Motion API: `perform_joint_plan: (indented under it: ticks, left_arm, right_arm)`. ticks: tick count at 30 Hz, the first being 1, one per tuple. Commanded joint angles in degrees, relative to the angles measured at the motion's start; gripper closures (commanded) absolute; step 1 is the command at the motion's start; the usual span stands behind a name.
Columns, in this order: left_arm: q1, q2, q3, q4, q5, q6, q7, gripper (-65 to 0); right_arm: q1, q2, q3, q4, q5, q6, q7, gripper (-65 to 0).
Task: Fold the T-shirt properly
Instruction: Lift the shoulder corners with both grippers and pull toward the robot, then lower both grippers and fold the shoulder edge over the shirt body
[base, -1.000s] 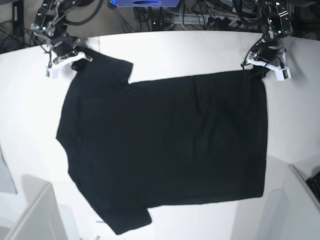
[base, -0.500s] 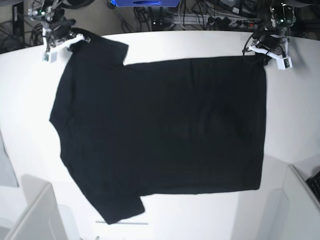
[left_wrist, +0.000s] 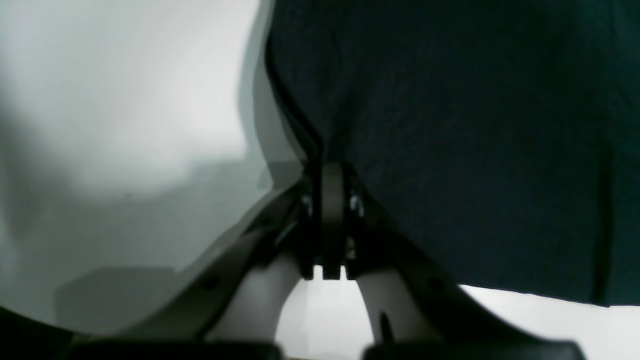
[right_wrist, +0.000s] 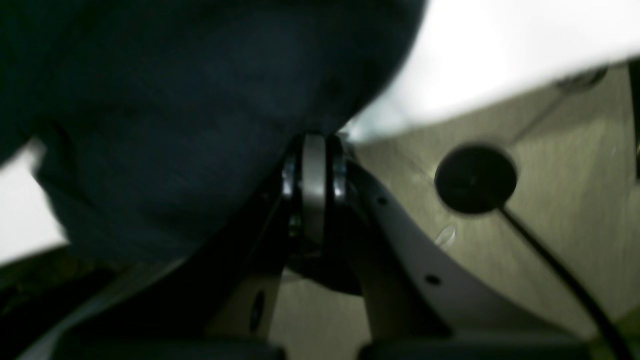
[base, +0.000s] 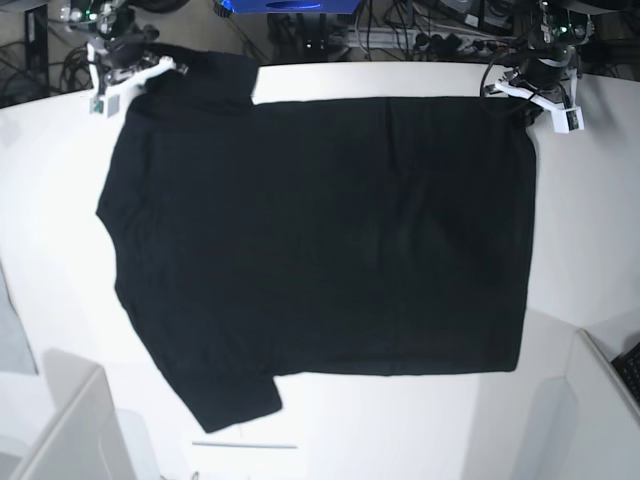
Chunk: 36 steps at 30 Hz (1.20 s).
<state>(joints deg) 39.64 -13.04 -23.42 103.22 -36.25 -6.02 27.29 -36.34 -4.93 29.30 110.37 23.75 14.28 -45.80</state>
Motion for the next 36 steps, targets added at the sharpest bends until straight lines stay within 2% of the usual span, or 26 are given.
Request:
perform_joint_plan:
  ticks: [1,5,7,9,13,16,23,29,36]
  left_arm:
    - [-0.38,-0.54,-0.27,0.91,-0.28,-0.26,-0.96,0.0]
    - [-2.85,-0.54,-0.1,0.82,-0.28,0.26,-0.08,0.0]
    - [-4.52,-0.54,-0.18,1.35,-0.28,2.29,3.17,0.0]
    - [-6.27,-0.54,-0.18,1.79,-0.28,2.9,6.07,0.0]
    - [-9.35,-0.46,-0.27,2.23,-0.28,2.99,8.98,0.0]
    - [-11.11,-0.46,-0.27,3.29,-0.28,3.08,11.09,0.0]
    - [-14.27,-0.37,-0.27,3.9,-0.28,3.08,11.96,0.0]
    - [-17.7,-0.28,-0.27,3.55,-0.28,3.16,13.72,0.0]
    - [-21.13,-0.46,-0.27,0.74,-0.19,3.16,13.72,0.0]
  right_arm:
    - [0.16,0.31,0.28,1.77,0.47,0.0,0.66,0.0]
    - [2.01,0.31,0.11,3.35,0.38,0.0,0.57,0.0]
    - [2.89,0.31,0.02,3.61,0.38,0.0,0.57,0.0]
    - [3.94,0.31,0.02,3.7,0.38,0.0,0.57,0.0]
    - [6.05,0.4,0.02,3.7,0.38,0.0,0.57,0.0]
    - [7.72,2.07,-0.07,3.7,0.38,0.0,0.57,0.0]
    - [12.12,2.6,-0.07,3.7,0.38,0.0,0.39,0.0]
    - [19.15,4.18,0.02,3.61,0.3,0.0,-7.08,0.0]
    - [26.45,4.97,-0.07,2.73,0.03,-0.09,-11.74,0.0]
